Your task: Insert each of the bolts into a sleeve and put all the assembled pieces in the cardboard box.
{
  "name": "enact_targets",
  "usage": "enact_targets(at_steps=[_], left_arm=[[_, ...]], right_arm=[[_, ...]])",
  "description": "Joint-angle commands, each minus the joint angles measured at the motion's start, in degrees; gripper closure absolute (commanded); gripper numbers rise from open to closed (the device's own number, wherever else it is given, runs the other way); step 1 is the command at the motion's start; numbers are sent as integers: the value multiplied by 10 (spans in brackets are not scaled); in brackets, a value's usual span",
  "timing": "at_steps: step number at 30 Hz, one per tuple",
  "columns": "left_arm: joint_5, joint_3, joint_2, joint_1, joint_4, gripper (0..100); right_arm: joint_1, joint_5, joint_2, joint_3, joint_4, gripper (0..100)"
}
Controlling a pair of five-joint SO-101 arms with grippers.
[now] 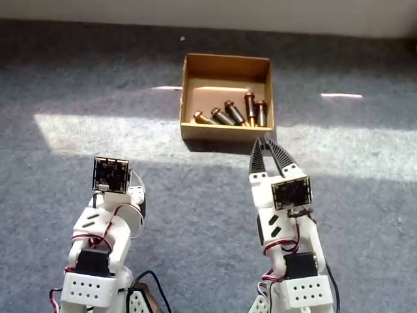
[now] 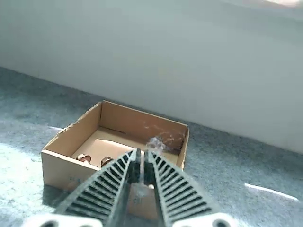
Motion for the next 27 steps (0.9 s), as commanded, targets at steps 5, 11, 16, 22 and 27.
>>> enact_targets(at_steps=[5,11,16,22,27], left_arm=[[4,15,0,12,3,993],[4,15,0,11,3,993],[4,15,0,10,3,993],[4,15,0,10,3,993],[4,15,0,9,3,993]], right_arm=[[7,1,-98,65,132,993],[7,0,-125,64,262,993],[7,-1,-128,64,347,993],[7,-1,-128,64,481,993],[7,-37,-128,64,525,993]])
